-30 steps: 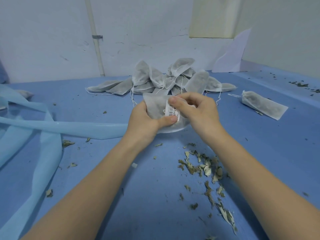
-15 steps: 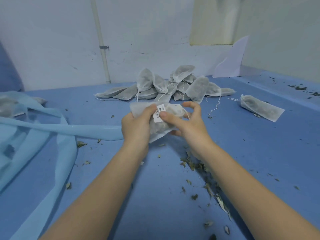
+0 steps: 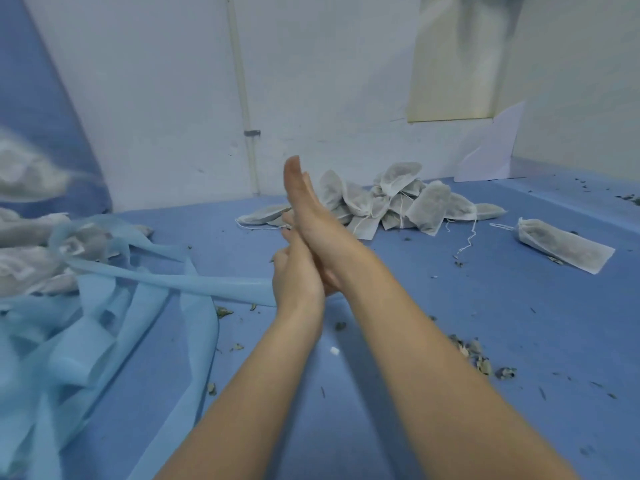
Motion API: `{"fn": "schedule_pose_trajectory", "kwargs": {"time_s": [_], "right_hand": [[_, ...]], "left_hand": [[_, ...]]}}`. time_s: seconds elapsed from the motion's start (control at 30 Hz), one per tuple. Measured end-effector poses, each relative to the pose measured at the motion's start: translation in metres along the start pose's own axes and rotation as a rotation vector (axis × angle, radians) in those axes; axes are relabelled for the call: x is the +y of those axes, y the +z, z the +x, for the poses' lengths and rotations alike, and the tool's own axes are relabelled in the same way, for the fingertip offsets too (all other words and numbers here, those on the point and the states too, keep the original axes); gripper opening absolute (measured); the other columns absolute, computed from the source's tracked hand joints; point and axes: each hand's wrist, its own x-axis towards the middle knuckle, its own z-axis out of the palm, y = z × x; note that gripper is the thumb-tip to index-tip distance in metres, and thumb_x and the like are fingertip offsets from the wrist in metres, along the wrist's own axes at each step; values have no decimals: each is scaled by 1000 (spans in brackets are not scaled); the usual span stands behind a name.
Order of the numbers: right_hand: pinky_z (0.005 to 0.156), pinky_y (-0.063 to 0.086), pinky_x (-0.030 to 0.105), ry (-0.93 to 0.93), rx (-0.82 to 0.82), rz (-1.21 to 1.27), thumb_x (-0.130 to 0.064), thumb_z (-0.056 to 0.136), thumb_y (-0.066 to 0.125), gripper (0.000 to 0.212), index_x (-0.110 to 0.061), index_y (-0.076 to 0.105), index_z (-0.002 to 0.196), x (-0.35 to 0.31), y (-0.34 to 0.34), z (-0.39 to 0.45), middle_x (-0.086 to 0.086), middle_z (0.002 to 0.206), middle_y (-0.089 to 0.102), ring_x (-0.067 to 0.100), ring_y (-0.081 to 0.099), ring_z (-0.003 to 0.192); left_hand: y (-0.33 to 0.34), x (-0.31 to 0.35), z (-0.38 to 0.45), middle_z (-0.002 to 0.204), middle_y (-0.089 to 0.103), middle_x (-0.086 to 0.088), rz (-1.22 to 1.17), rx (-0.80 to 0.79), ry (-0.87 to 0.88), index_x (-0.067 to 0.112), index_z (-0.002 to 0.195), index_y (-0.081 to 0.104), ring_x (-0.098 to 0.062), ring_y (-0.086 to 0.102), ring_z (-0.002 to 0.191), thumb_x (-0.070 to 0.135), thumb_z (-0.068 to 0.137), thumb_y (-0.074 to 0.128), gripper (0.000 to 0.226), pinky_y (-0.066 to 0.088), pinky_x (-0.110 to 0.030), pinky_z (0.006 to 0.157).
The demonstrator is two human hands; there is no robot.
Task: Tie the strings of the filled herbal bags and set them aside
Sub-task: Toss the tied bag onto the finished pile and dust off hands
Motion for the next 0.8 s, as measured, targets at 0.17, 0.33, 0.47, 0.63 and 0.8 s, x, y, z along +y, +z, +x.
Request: {"fn": "schedule_pose_trajectory", "kwargs": {"time_s": [0.17, 0.33, 0.47, 0.63, 0.8], "right_hand": [[101, 45, 42, -39, 186, 10, -88, 62, 46, 92, -44, 36, 142, 7, -33, -10, -12, 131, 55, 9, 59, 113], [69, 51, 18, -33, 389, 246, -27, 91, 62, 17, -16, 64, 78, 23, -92, -31, 0, 78, 67, 8, 60, 67], [46, 43, 12, 29, 519, 179, -21, 88, 65, 19, -17, 66, 70, 38, -149, -50, -6, 63, 65, 3, 56, 50], [64, 48, 25, 54, 618, -154, -18, 90, 60, 14, -18, 71, 81, 59, -211, -66, -1, 84, 70, 12, 63, 76], [70, 38, 17, 46, 719, -590, -22, 94, 55, 19, -19, 72, 100, 80, -267, -55, -5, 100, 70, 10, 60, 94]], "left_hand": [[22, 0, -8, 100, 68, -11, 94, -111, 3, 8, 111, 58, -32, 66, 93, 48, 88, 43, 48, 52, -49, 89], [78, -18, -19, 81, 63, -5, 211, -221, -33, 6, 96, 55, -23, 64, 80, 27, 90, 50, 22, 49, -30, 66], [125, -41, -29, 79, 65, -2, 346, -326, -40, 11, 88, 57, -21, 64, 82, 21, 89, 50, 13, 51, -30, 74], [174, -57, -30, 56, 64, 1, 413, -412, -83, 12, 74, 64, -10, 63, 45, 9, 85, 47, 21, 57, -22, 56], [211, -67, -21, 80, 71, -13, 471, -479, -56, 14, 67, 62, -30, 70, 79, 3, 80, 47, 23, 56, -42, 80]]}}
